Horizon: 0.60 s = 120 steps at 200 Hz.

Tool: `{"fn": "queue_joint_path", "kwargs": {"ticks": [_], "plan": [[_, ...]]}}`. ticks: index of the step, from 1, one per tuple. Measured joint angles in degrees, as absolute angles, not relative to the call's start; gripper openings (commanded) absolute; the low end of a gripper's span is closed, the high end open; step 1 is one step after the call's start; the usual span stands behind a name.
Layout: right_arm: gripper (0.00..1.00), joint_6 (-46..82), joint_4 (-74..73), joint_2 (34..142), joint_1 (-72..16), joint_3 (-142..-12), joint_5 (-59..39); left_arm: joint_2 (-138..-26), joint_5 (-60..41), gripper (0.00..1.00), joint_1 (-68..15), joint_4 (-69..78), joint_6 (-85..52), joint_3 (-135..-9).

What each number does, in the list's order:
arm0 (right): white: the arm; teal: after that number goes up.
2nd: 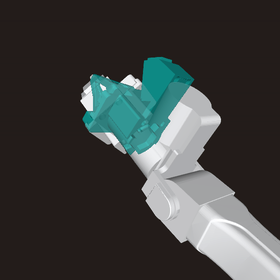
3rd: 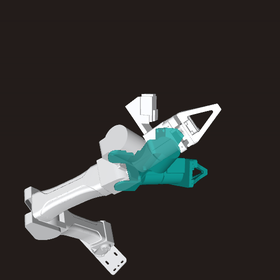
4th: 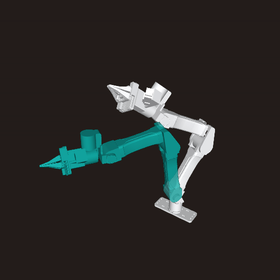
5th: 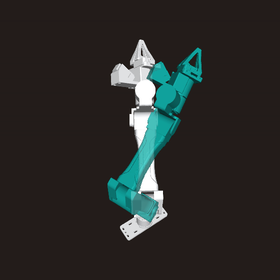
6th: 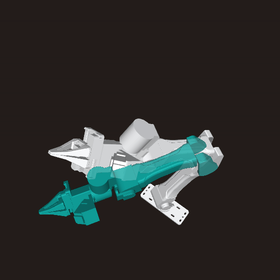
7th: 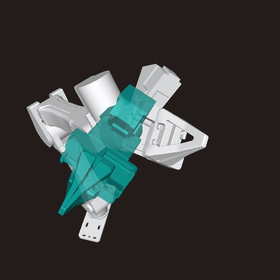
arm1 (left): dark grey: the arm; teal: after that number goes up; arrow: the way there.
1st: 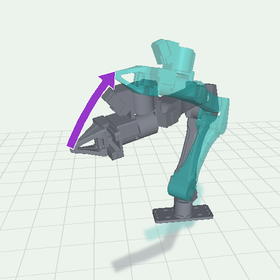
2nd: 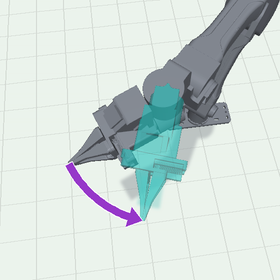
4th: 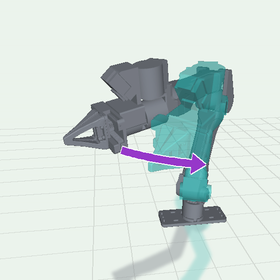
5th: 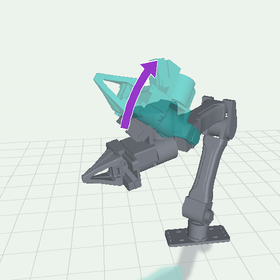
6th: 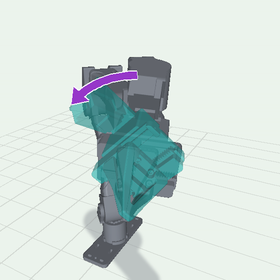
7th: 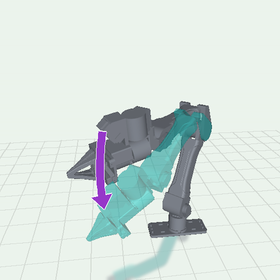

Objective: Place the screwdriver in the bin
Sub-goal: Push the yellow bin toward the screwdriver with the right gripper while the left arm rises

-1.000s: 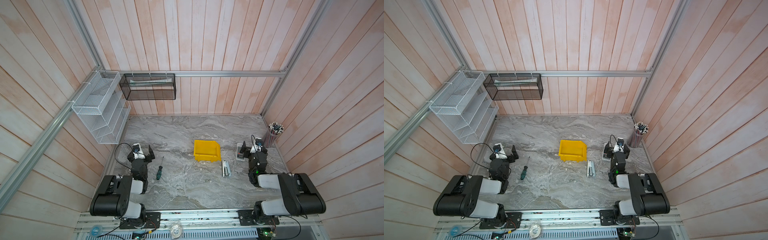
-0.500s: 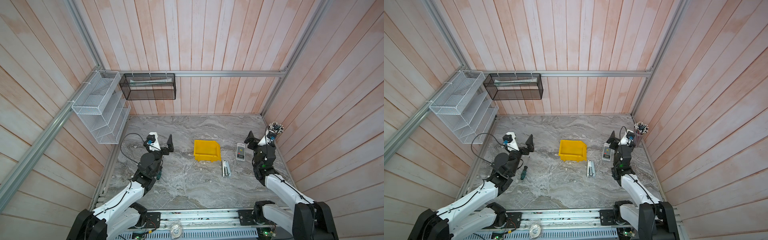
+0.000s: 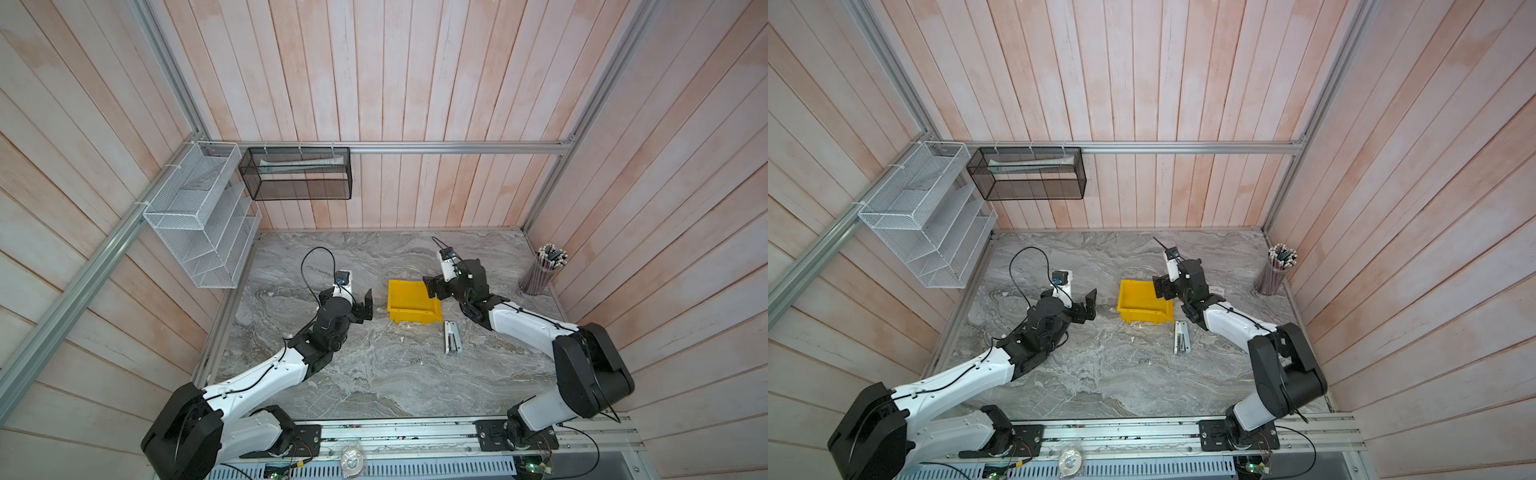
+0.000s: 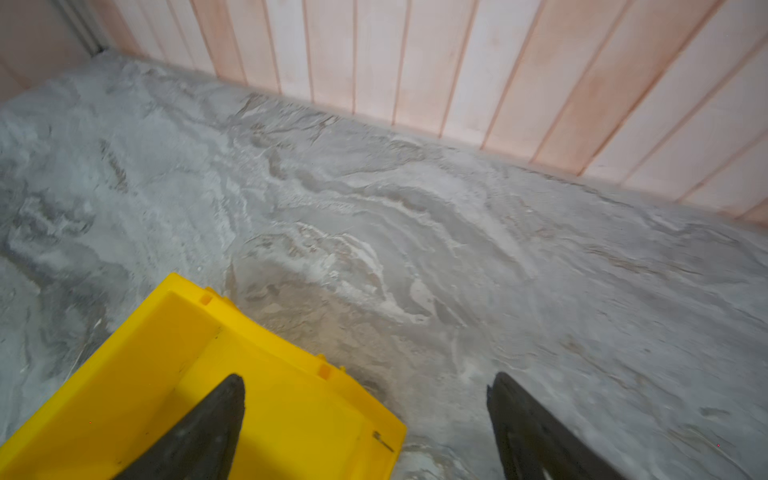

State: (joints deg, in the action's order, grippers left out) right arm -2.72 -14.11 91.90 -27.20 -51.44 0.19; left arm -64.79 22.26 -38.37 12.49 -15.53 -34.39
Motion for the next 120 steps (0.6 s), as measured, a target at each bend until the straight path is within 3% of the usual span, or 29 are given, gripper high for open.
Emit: {"fn": "queue_joint_path", "kwargs": {"ticks": [50,101,120], "plan": [[0.77,-9.15,-6.94,104.27,-31.09,-61.23,3.29,-60.84,15.66,1.00,-36.32,9.10,-23.79,-31.86],[0.46,-10.55,-4.01,105.45,-31.33,-63.35,6.63,-61.25,13.06,1.00,-36.32,8.21,-27.75,-29.78],[0.41,-10.59,-2.79,105.45,-31.35,-64.29,6.57,-62.17,13.06,1.00,-36.32,8.32,-28.45,-29.78]]}}
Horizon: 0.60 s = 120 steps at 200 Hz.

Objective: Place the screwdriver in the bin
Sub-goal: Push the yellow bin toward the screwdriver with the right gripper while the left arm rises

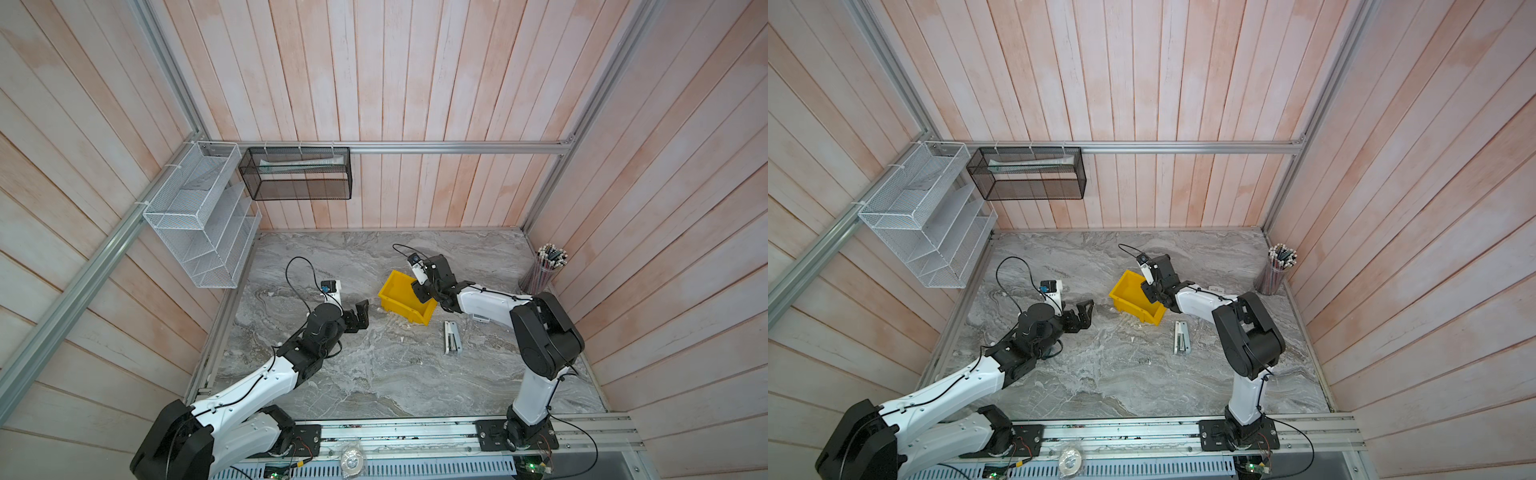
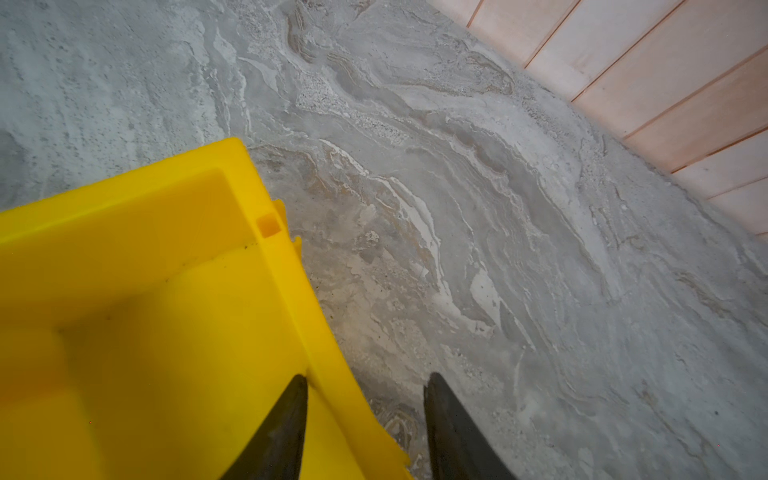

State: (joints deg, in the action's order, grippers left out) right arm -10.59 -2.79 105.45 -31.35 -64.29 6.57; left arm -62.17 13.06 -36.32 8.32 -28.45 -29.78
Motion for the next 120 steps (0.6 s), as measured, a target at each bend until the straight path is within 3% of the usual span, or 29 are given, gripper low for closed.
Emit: {"fn": "queue_joint_path", "kwargs": {"ticks": [17,24,88,120], "plan": [[0.38,-10.24,-2.37,105.45,-31.35,-64.42,6.55,-63.20,13.06,1.00,-36.29,8.32,-28.82,-29.80],[0.31,-10.11,-2.09,105.45,-31.38,-64.42,6.55,-63.46,13.06,1.00,-36.27,8.34,-28.99,-29.80],[0.16,-4.19,-0.82,105.32,-31.46,-64.49,5.98,-63.37,12.27,1.00,-33.89,4.78,-32.05,-31.62],[0.03,0.01,0.27,105.32,-31.62,-65.17,5.67,-61.10,12.51,1.00,-33.63,1.61,-32.84,-32.05]]}}
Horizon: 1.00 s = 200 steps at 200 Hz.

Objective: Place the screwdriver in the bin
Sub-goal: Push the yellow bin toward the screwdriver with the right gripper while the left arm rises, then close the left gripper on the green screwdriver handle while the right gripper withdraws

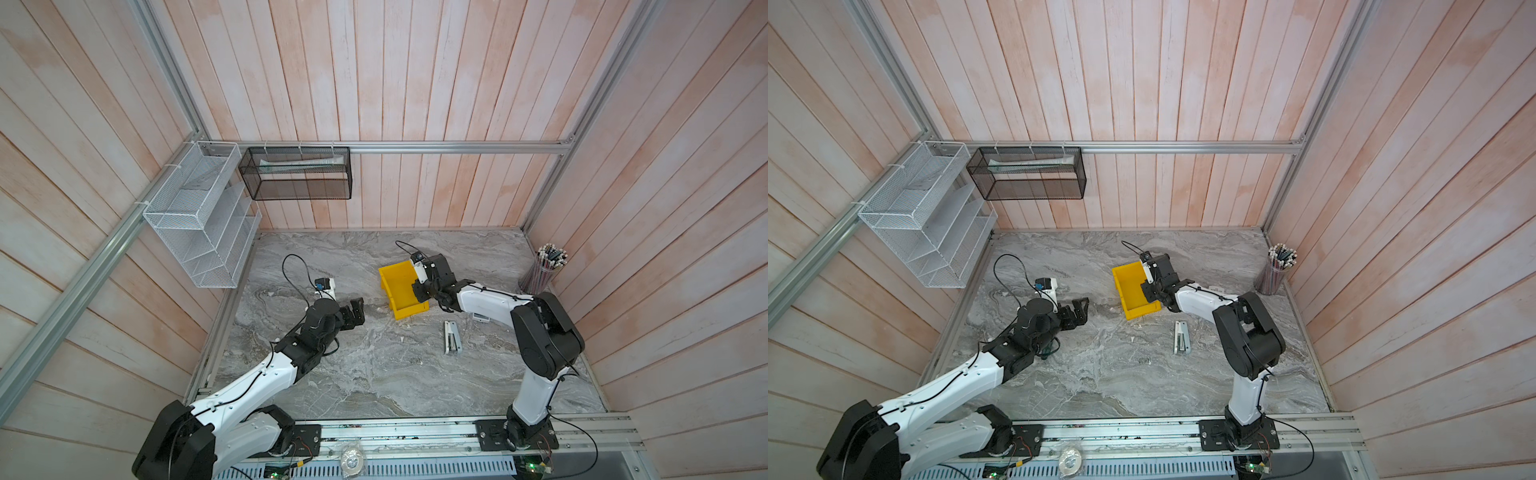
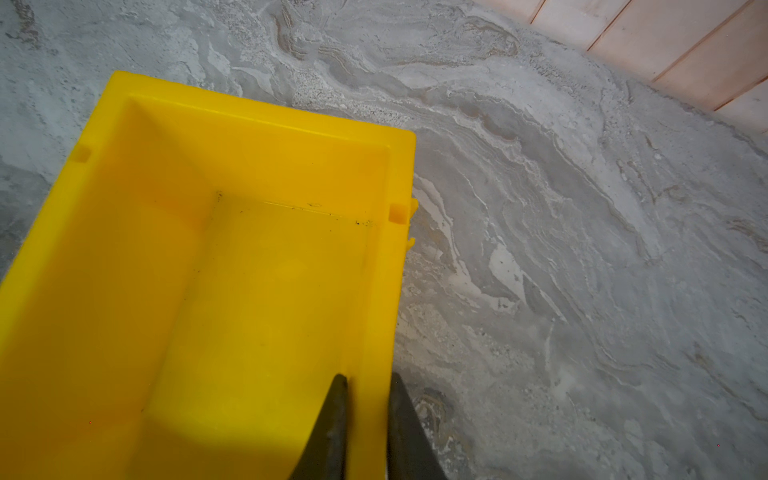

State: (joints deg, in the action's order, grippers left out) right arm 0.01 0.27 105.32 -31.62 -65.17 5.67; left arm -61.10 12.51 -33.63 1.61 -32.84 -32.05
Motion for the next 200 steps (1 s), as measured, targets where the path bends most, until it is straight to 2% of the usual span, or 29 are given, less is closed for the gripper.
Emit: {"fn": "queue_joint_path", "kwargs": {"ticks": [49,101,188,200], "plan": [[0.01,11.40,5.04,108.73,-33.34,-72.88,9.47,-60.05,14.48,1.00,-32.01,-4.60,-35.03,-34.59],[0.03,21.17,7.14,112.55,-36.38,-76.25,13.91,-64.42,15.38,1.00,-31.05,-11.68,-36.67,-39.46],[0.20,23.79,7.60,113.73,-37.69,-77.80,16.80,-62.46,12.34,1.00,-30.26,-19.11,-36.21,-39.44],[0.29,23.62,7.60,113.67,-37.69,-77.80,16.73,-62.39,12.14,1.00,-30.15,-21.02,-36.23,-39.44]]}}
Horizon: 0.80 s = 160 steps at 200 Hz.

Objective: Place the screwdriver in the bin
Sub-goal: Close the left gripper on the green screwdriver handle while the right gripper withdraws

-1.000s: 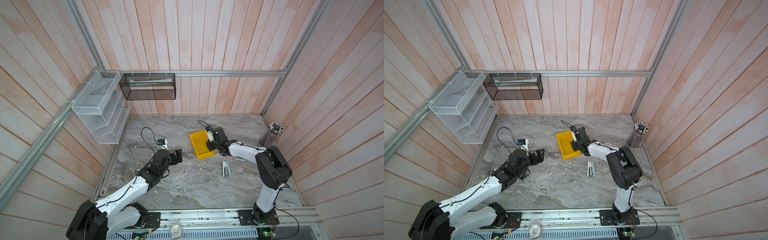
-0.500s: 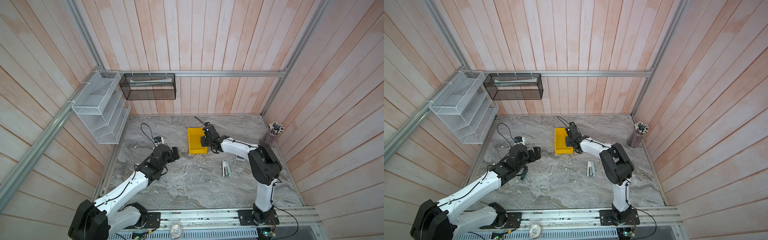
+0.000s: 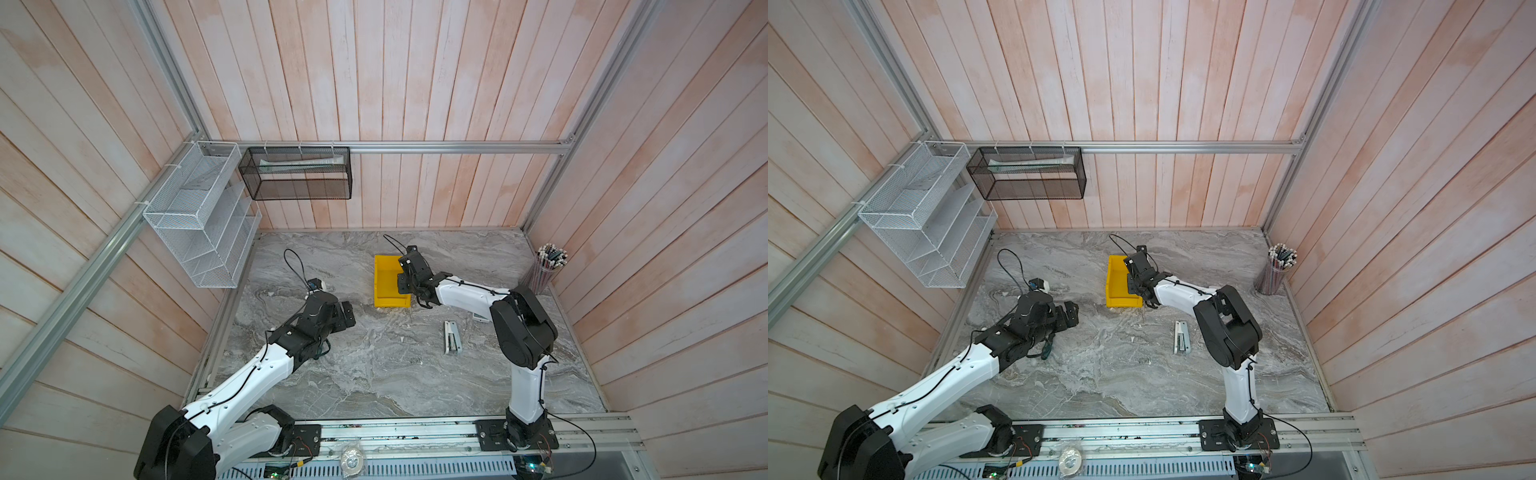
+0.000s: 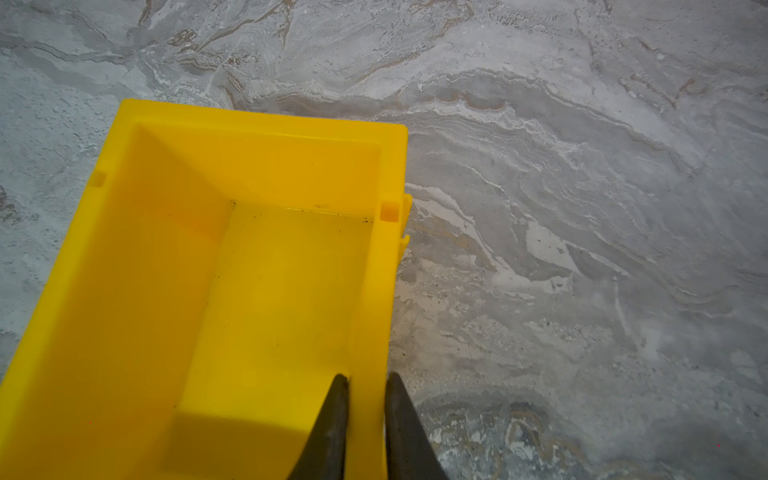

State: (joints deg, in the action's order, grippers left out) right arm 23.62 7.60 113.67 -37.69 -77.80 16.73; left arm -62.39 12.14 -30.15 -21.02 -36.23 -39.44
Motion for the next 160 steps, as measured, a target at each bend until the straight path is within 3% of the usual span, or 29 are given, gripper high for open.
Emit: {"fn": "queue_joint_path", "kwargs": {"ticks": [15,30,72,121,160], "plan": [[0.36,22.61,7.73,113.12,-37.69,-77.73,16.56,-62.00,11.94,1.00,-30.11,-23.20,-36.25,-39.44],[0.61,21.74,7.70,111.61,-37.69,-77.62,15.84,-61.10,11.77,1.00,-30.11,-25.17,-36.34,-39.44],[1.00,19.11,1.69,98.65,-38.04,-70.22,11.25,-59.53,10.74,1.00,-30.11,-29.78,-37.21,-40.91],[0.98,14.74,-11.92,78.76,-44.47,-50.22,8.43,-60.80,12.14,1.00,-30.11,-38.44,-38.85,-43.40],[0.98,11.18,-20.18,73.49,-49.39,-37.39,7.40,-63.29,12.43,1.00,-30.11,-43.53,-39.07,-44.51]]}}
